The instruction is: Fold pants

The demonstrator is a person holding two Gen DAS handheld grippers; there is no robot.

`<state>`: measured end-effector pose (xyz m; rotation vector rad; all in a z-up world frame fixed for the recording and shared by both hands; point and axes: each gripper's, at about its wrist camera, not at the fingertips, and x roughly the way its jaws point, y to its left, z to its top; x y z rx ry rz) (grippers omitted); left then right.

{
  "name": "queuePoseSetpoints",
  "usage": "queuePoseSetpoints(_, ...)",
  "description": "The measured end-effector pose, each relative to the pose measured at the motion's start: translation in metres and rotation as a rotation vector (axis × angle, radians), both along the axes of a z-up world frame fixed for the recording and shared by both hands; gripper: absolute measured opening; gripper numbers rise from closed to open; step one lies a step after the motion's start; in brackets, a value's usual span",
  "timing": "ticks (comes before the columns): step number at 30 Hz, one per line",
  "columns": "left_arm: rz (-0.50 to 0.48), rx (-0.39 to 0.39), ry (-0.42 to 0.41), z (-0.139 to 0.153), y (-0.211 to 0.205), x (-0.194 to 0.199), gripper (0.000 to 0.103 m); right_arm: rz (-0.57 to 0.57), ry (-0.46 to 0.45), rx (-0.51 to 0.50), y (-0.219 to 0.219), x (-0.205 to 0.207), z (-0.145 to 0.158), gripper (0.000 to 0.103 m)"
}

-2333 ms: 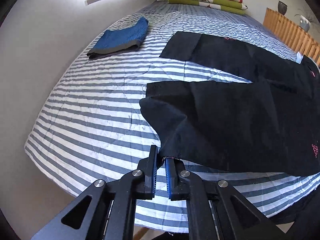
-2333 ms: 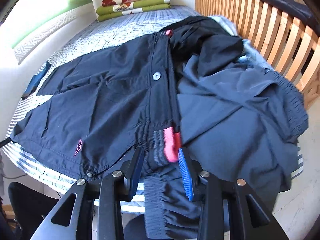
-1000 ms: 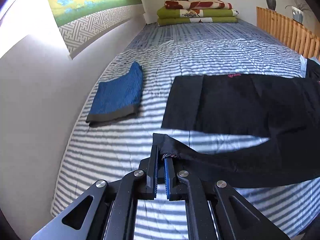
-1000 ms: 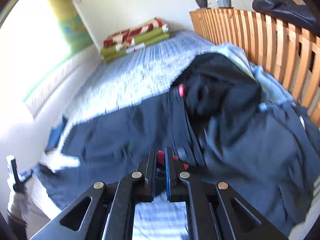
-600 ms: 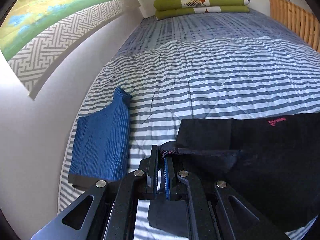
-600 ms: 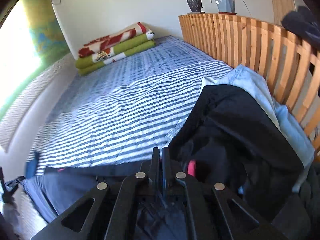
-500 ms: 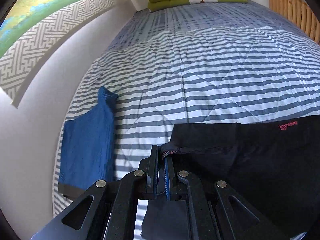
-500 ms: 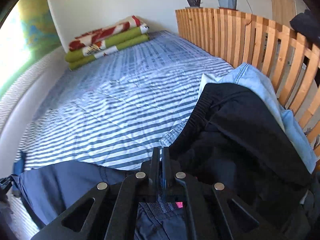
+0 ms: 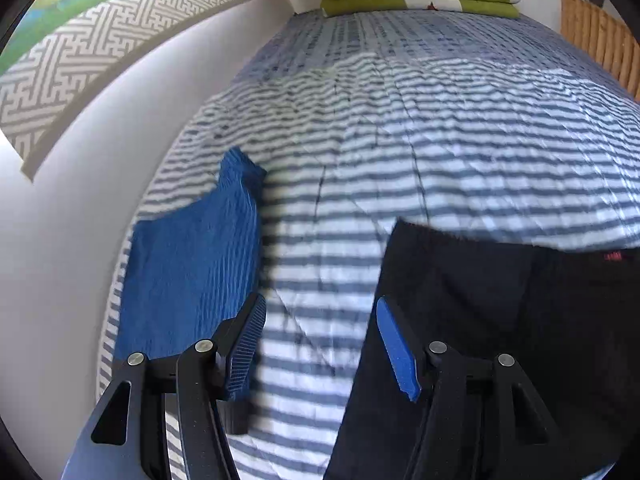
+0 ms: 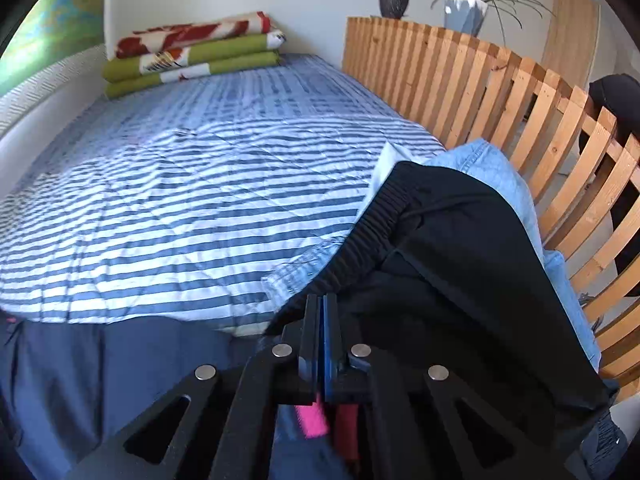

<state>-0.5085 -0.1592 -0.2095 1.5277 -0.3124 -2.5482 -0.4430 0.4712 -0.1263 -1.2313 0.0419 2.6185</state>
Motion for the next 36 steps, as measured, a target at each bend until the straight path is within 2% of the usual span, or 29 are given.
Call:
queuePoseSetpoints(2, -0.024, 0.057, -0.057, -0.017, -0.008, 0.019, 0.066, 0.078, 0.002, -0.006, -0.015, 0.012, 0.003, 0.011)
queuePoseSetpoints(3, -0.01, 0.075, -0.083, -0.026, -0.013, 0.029, 0.066, 0.117, -0.003, 0.004, -0.024, 0.019, 0.003, 0.016)
queuePoseSetpoints(5, 0.03, 0.166, -0.114, -0.04, -0.026, 0.042, 0.07, 0.17, -0.013, 0.04, -0.039, 0.034, 0.002, 0.024)
queuePoseSetpoints(8, 0.11, 0.283, -0.113, -0.044, -0.043, 0.054, 0.074, 0.193, -0.024, 0.047, -0.046, 0.054, -0.003, 0.025)
queuePoseSetpoints(12, 0.115, 0.314, -0.093, -0.04, -0.044, 0.067, 0.073, 0.193, -0.061, 0.019, -0.047, 0.071, -0.008, 0.025)
queuePoseSetpoints(13, 0.111, 0.317, -0.096, -0.041, -0.042, 0.07, 0.069, 0.192, -0.063, 0.019, -0.048, 0.076, -0.007, 0.026)
queuePoseSetpoints(14, 0.108, 0.332, -0.106, -0.045, -0.041, 0.073, 0.056, 0.194, -0.065, 0.015, -0.049, 0.08, -0.008, 0.027)
queuePoseSetpoints(15, 0.108, 0.359, -0.115, -0.049, -0.037, 0.076, 0.048, 0.197, -0.073, 0.012, -0.048, 0.085, -0.008, 0.031)
queuePoseSetpoints(18, 0.08, 0.284, -0.083, -0.045, -0.014, 0.085, 0.024, 0.193, -0.094, 0.022, -0.046, 0.092, -0.015, 0.037)
queuePoseSetpoints(19, 0.074, 0.269, -0.077, -0.043, -0.01, 0.087, 0.008, 0.184, -0.1, 0.026, -0.045, 0.094, -0.017, 0.037)
queuePoseSetpoints(21, 0.08, 0.308, -0.062, -0.034, -0.009, 0.089, 0.004, 0.156, -0.114, 0.028, -0.041, 0.098, -0.02, 0.039)
queuePoseSetpoints(22, 0.084, 0.313, -0.046, -0.027, -0.012, 0.093, 0.004, 0.147, -0.117, 0.02, -0.039, 0.1, -0.02, 0.04)
queuePoseSetpoints(24, 0.091, 0.299, -0.002, -0.01, -0.019, 0.099, 0.004, 0.143, -0.119, 0.019, -0.034, 0.106, -0.019, 0.052)
queuePoseSetpoints(26, 0.105, 0.337, 0.013, 0.0, -0.031, 0.105, 0.005, 0.13, -0.107, 0.049, -0.028, 0.11, -0.016, 0.053)
queuePoseSetpoints(27, 0.103, 0.341, -0.002, -0.001, -0.032, 0.106, 0.005, 0.123, -0.098, 0.057, -0.025, 0.111, -0.014, 0.053)
queuePoseSetpoints(30, 0.078, 0.237, -0.086, -0.01, -0.024, 0.107, 0.013, 0.122, -0.08, 0.028, -0.017, 0.105, -0.005, 0.053)
queuePoseSetpoints(31, 0.094, 0.213, -0.073, -0.008, -0.023, 0.11, 0.023, 0.13, -0.067, 0.017, -0.018, 0.101, 0.0, 0.053)
queuePoseSetpoints(32, 0.114, 0.2, -0.035, -0.003, -0.024, 0.117, 0.029, 0.144, -0.055, 0.006, -0.021, 0.097, 0.004, 0.053)
queuePoseSetpoints(34, 0.13, 0.226, 0.032, 0.009, -0.024, 0.129, 0.03, 0.186, -0.037, -0.007, -0.03, 0.087, 0.011, 0.053)
queuePoseSetpoints(36, 0.069, 0.263, 0.051, 0.019, -0.01, 0.142, 0.03, 0.258, -0.038, -0.041, -0.05, 0.079, 0.013, 0.053)
